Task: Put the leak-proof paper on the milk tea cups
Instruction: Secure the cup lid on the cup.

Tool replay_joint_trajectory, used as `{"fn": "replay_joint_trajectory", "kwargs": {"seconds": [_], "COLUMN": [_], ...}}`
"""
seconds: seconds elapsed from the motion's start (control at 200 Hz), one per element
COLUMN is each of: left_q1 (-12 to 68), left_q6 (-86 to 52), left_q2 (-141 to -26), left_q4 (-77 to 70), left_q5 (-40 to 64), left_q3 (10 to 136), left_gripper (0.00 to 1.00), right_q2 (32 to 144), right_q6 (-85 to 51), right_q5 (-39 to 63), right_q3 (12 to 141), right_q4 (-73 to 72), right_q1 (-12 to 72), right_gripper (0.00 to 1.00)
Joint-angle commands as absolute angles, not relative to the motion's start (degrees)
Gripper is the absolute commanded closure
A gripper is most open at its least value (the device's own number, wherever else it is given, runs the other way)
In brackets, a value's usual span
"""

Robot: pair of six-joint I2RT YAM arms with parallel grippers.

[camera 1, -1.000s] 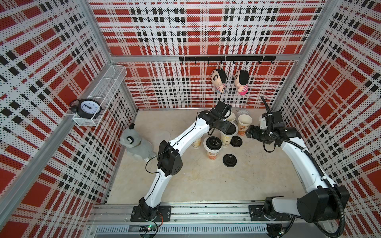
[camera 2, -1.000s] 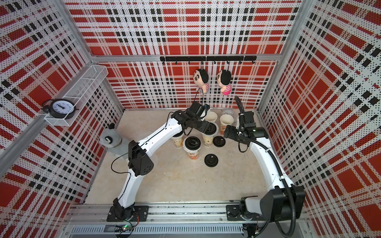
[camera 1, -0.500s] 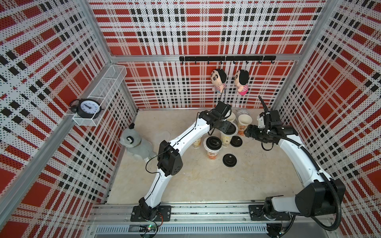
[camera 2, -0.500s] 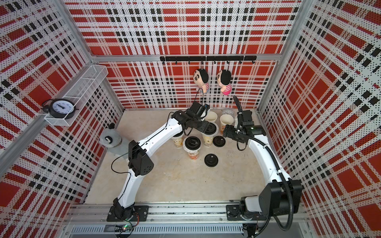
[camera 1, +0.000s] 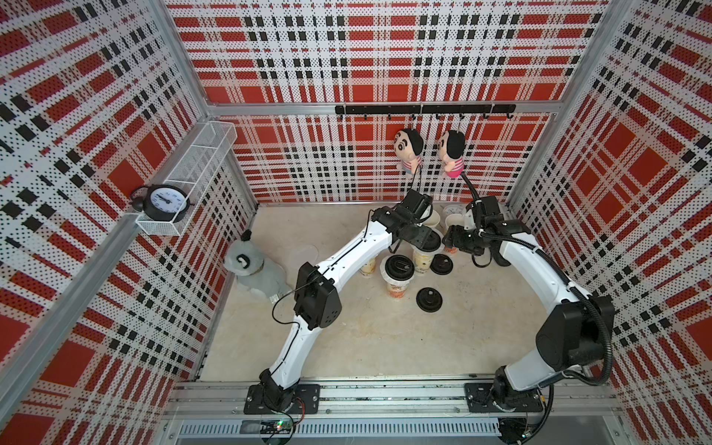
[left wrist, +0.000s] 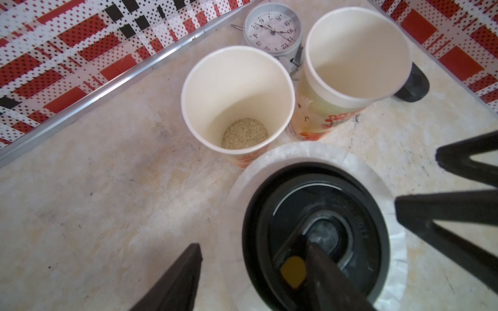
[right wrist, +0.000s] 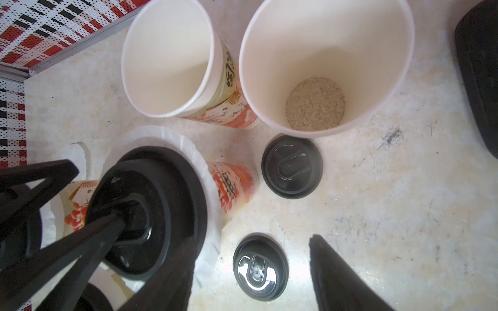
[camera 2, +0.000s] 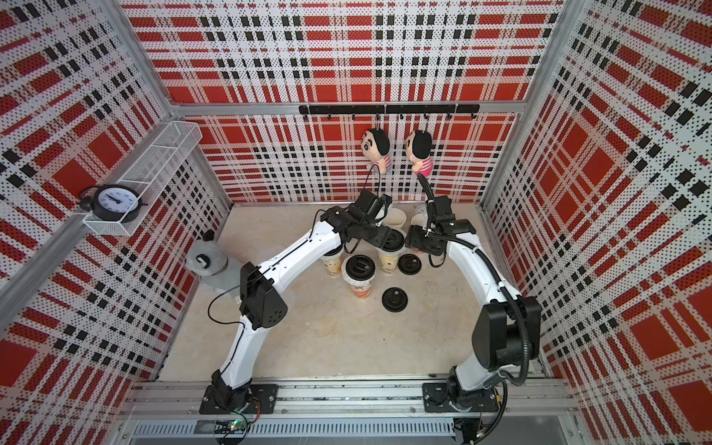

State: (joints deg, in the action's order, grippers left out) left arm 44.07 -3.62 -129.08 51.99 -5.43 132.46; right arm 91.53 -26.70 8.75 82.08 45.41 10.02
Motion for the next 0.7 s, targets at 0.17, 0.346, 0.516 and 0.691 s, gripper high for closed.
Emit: {"fn": "replay_joint_trajectory", "kwargs": {"seconds": [0.17,0.346,0.516,0.691], "left_q1": [44.2,44.2,44.2,44.2], "left_q6": [-3.3,-3.2,-3.2,-3.2], "left_q2": [-128.6,-128.6,-128.3,-128.0], "left_q4": [53.4,53.5,53.6,53.7], "left_q5": [-6.7,-6.8,-7.0,-7.0], "left_q3": [131.1,131.1,131.0,131.0], "left_gripper": [0.35,0.35,0.35,0.35], "right_q2": [94.4,94.8,95.2,95.1], "right_q6": [-26.3,-26.3,-26.2,-26.2], "right_q5": [6.3,6.6,6.5,6.1], "right_q3": [84.7,84.6,85.1,84.8], "right_q4": [44.8,44.6,44.8,45.2], "right_q1": [10.3,10.6,11.7,12.3], "right_gripper": [0.31,0.31,0.31,0.31]}}
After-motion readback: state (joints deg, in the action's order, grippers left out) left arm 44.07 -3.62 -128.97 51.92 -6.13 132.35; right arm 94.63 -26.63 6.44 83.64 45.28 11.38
